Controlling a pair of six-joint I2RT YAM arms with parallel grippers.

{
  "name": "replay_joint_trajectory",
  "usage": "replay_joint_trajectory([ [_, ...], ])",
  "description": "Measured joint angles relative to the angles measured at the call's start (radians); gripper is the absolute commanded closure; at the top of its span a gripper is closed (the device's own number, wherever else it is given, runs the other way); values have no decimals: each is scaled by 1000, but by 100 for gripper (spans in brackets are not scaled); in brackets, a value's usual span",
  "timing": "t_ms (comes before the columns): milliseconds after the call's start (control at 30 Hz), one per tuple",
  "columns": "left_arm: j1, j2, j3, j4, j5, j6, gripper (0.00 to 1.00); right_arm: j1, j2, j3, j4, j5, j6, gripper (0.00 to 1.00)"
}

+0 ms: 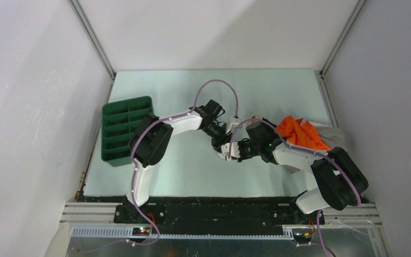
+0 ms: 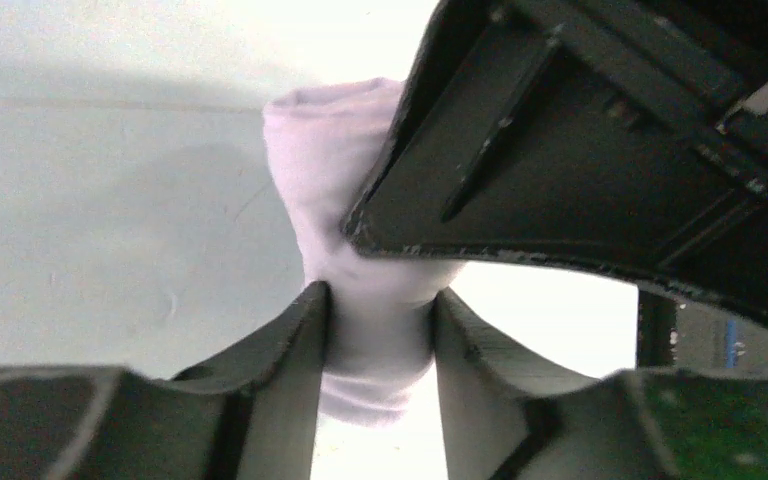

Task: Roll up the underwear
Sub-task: Roll the underwear to the center of the board, then pick up the underwear from the center of the board.

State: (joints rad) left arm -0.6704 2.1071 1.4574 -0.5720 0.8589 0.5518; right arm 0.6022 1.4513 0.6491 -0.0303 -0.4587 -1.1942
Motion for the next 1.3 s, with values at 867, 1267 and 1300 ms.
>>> replay_joint_trajectory([
  [867, 97, -197, -441, 717, -124, -591, 1, -116, 217, 294, -275, -137, 166, 100],
  [1267, 51, -93, -414, 884, 1, -621, 30, -122, 253, 350, -334, -142, 194, 100],
  [1300, 51, -82, -411, 893, 14, -615, 37, -122, 254, 350, -334, -142, 196, 100],
])
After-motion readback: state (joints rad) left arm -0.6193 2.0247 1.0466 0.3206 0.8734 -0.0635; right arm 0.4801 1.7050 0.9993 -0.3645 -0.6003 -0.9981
